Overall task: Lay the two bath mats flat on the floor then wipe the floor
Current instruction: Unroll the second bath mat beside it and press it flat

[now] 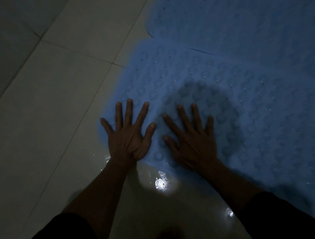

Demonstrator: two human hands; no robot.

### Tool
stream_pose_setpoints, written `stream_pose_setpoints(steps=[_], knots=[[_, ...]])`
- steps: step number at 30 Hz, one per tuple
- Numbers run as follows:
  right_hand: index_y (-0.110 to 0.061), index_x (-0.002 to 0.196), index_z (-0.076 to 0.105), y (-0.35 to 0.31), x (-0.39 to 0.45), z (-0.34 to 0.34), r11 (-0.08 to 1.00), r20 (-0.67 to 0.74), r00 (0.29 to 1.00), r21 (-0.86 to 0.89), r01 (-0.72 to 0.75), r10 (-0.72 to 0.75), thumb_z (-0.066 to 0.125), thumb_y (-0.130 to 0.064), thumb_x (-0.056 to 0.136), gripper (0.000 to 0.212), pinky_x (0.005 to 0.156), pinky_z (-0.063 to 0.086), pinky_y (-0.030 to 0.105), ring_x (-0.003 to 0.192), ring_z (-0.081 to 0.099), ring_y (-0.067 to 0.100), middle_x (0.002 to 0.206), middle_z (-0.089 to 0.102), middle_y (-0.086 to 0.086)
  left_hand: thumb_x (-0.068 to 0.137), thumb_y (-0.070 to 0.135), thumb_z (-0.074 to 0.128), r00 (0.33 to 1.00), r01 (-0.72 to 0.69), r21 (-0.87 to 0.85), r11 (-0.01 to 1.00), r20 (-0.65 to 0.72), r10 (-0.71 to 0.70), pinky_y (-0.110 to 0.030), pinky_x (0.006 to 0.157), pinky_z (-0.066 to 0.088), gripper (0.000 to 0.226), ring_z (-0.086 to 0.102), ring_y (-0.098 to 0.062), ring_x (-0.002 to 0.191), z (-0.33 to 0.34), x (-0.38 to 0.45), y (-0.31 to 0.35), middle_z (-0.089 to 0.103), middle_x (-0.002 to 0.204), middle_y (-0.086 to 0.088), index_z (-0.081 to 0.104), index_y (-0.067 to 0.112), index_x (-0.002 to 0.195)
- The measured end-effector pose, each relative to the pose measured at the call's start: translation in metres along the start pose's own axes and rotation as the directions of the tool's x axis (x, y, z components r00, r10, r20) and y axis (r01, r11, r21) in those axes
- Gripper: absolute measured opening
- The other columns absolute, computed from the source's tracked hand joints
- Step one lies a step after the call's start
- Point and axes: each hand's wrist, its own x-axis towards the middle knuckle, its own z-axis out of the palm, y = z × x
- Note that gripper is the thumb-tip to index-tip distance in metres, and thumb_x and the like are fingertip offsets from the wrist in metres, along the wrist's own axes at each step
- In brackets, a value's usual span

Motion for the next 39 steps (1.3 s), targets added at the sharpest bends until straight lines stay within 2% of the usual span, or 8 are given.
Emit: stream_pose_setpoints(steps=[5, 12, 15, 20, 23, 32, 36, 39], knots=[[-0.043, 0.153, 0.016, 0.0, 0.002, 0.002, 0.999, 0.002, 1.0, -0.053, -0.005, 0.006, 0.024, -0.065, 0.096, 0.061, 0.113, 0.003, 0.068, 0.151, -0.005, 0.034, 0.165, 0.004, 0.002, 0.096, 0.07, 0.02, 1.0, -0.009, 0.034, 0.999, -0.028, 0.01, -0.074, 0.11, 0.002, 0.065, -0.011, -0.025, 0.152, 0.003, -0.001, -0.002, -0.005, 0.166, 0.005, -0.001, 0.05, 0.153], [-0.044, 0.153, 0.017, -0.003, 0.003, 0.001, 1.0, 0.046, 0.999, -0.004, -0.006, 0.006, 0.023, -0.063, 0.097, 0.059, 0.113, 0.005, 0.068, 0.151, -0.006, 0.033, 0.165, 0.004, 0.0, 0.095, 0.071, 0.014, 0.997, 0.013, -0.002, 1.0, 0.078, -0.013, -0.072, 0.111, -0.004, 0.063, -0.021, -0.024, 0.15, -0.009, -0.001, -0.001, -0.018, 0.164, 0.008, -0.013, 0.053, 0.149], [-0.042, 0.152, 0.023, 0.008, -0.006, -0.008, 0.999, 0.058, 0.998, 0.042, -0.014, 0.012, 0.029, -0.057, 0.097, 0.058, 0.113, 0.011, 0.067, 0.152, 0.001, 0.03, 0.165, 0.009, -0.001, 0.095, 0.07, 0.009, 0.996, 0.011, 0.001, 1.0, 0.083, -0.011, -0.067, 0.114, -0.007, 0.066, -0.023, -0.026, 0.149, -0.012, -0.004, 0.012, -0.021, 0.163, 0.006, -0.015, 0.047, 0.151], [-0.04, 0.154, 0.018, 0.063, -0.074, -0.021, 0.957, -0.057, 0.955, 0.028, -0.29, 0.291, 0.03, -0.063, 0.094, 0.065, 0.116, 0.007, 0.063, 0.152, 0.0, 0.027, 0.165, 0.007, -0.001, 0.096, 0.066, 0.017, 0.965, -0.258, -0.03, 0.966, 0.03, 0.259, -0.068, 0.115, 0.003, 0.067, -0.009, -0.029, 0.152, 0.005, -0.026, 0.1, -0.004, 0.166, 0.003, 0.004, 0.04, 0.156], [-0.041, 0.153, 0.019, 0.11, -0.116, -0.021, 0.924, -0.078, 0.923, -0.033, -0.38, 0.377, 0.032, -0.067, 0.092, 0.068, 0.113, 0.011, 0.066, 0.152, 0.001, 0.028, 0.165, 0.007, -0.002, 0.096, 0.064, 0.022, 0.928, -0.371, 0.019, 0.929, 0.043, 0.37, -0.071, 0.112, 0.005, 0.065, -0.007, -0.031, 0.152, 0.019, -0.041, 0.156, -0.002, 0.166, 0.003, 0.009, 0.041, 0.156], [-0.046, 0.153, 0.003, 0.127, -0.13, -0.023, 0.907, 0.03, 0.906, 0.002, -0.422, 0.421, 0.026, -0.07, 0.092, 0.07, 0.113, 0.003, 0.068, 0.151, -0.012, 0.023, 0.164, -0.007, -0.009, 0.098, 0.067, 0.022, 0.942, -0.329, 0.019, 0.944, 0.081, 0.326, -0.077, 0.107, 0.001, 0.062, -0.014, -0.028, 0.151, 0.023, -0.044, 0.179, -0.008, 0.165, 0.008, -0.002, 0.051, 0.153], [-0.044, 0.153, 0.016, 0.125, -0.132, -0.024, 0.907, -0.033, 0.906, 0.024, -0.421, 0.422, 0.032, -0.069, 0.092, 0.068, 0.113, 0.007, 0.067, 0.152, -0.002, 0.024, 0.165, 0.006, -0.007, 0.098, 0.067, 0.017, 0.943, -0.317, 0.012, 0.948, 0.111, 0.314, -0.076, 0.107, -0.002, 0.06, -0.019, -0.028, 0.15, 0.021, -0.044, 0.182, -0.014, 0.165, 0.008, -0.006, 0.052, 0.152], [-0.04, 0.153, 0.02, 0.128, -0.134, -0.025, 0.906, -0.041, 0.906, 0.076, -0.417, 0.421, 0.034, -0.066, 0.092, 0.068, 0.113, 0.01, 0.065, 0.152, 0.002, 0.023, 0.164, 0.01, -0.005, 0.098, 0.067, 0.016, 0.946, -0.318, 0.03, 0.948, 0.083, 0.315, -0.075, 0.109, -0.001, 0.062, -0.015, -0.029, 0.151, 0.022, -0.047, 0.185, -0.008, 0.166, 0.003, -0.002, 0.047, 0.154]])
